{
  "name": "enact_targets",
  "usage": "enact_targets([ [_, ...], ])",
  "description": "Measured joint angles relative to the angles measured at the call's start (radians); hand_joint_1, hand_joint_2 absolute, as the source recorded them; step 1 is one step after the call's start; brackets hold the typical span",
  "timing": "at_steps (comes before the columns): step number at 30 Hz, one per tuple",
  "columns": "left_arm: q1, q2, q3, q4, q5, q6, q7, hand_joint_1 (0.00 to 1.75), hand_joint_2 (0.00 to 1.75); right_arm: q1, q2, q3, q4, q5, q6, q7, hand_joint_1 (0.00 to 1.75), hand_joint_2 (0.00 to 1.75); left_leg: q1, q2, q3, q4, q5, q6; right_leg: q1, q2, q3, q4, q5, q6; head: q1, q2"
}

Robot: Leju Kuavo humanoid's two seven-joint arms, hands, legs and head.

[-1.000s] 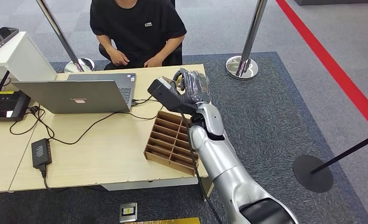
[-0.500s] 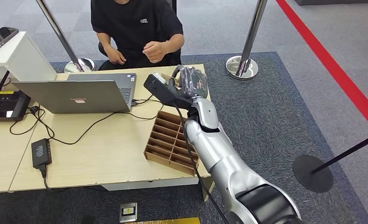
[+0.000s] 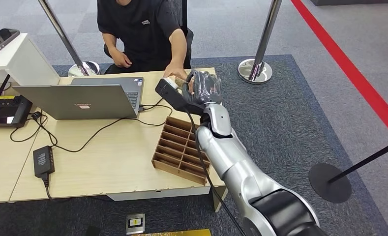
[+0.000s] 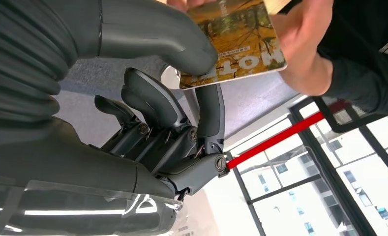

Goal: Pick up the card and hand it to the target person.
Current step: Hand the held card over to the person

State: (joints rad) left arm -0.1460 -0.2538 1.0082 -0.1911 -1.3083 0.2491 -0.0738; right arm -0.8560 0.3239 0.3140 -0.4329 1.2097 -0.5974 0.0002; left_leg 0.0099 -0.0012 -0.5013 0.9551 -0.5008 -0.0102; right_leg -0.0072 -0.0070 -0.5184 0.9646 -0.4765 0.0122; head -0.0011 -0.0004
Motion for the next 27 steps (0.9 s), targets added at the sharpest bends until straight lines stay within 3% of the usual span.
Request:
enact_targets([
  [11, -0.014, 0.0, -0.013, 0.0, -0.041, -0.011, 0.02, 0.0, 0.0, 0.013, -0.043, -0.005, 0.007, 0.009, -0.061, 0.011, 1.61, 1.75, 0.0, 0.0, 0.0, 0.0, 0.0, 0.0, 0.0, 0.0, 0.0, 0.0, 0.0, 0.0, 0.0, 0.0],
  [19, -0.024, -0.001, -0.029, 0.001, -0.049, -0.02, 0.03, 0.0, 0.0, 0.026, -0.067, -0.008, 0.007, 0.015, -0.068, 0.018, 1.46, 1.75, 0.0, 0.0, 0.0, 0.0, 0.0, 0.0, 0.0, 0.0, 0.0, 0.0, 0.0, 0.0, 0.0, 0.0],
  [25, -0.029, -0.001, -0.031, 0.002, -0.051, -0.028, 0.032, 0.0, 0.0, 0.029, -0.074, -0.009, 0.007, 0.024, -0.068, 0.03, 1.61, 1.75, 0.0, 0.0, 0.0, 0.0, 0.0, 0.0, 0.0, 0.0, 0.0, 0.0, 0.0, 0.0, 0.0, 0.0],
  [27, -0.03, -0.001, -0.032, 0.003, -0.053, -0.028, 0.034, 0.0, 0.0, 0.03, -0.076, -0.01, 0.007, 0.026, -0.068, 0.032, 1.58, 1.75, 0.0, 0.0, 0.0, 0.0, 0.0, 0.0, 0.0, 0.0, 0.0, 0.0, 0.0, 0.0, 0.0, 0.0],
])
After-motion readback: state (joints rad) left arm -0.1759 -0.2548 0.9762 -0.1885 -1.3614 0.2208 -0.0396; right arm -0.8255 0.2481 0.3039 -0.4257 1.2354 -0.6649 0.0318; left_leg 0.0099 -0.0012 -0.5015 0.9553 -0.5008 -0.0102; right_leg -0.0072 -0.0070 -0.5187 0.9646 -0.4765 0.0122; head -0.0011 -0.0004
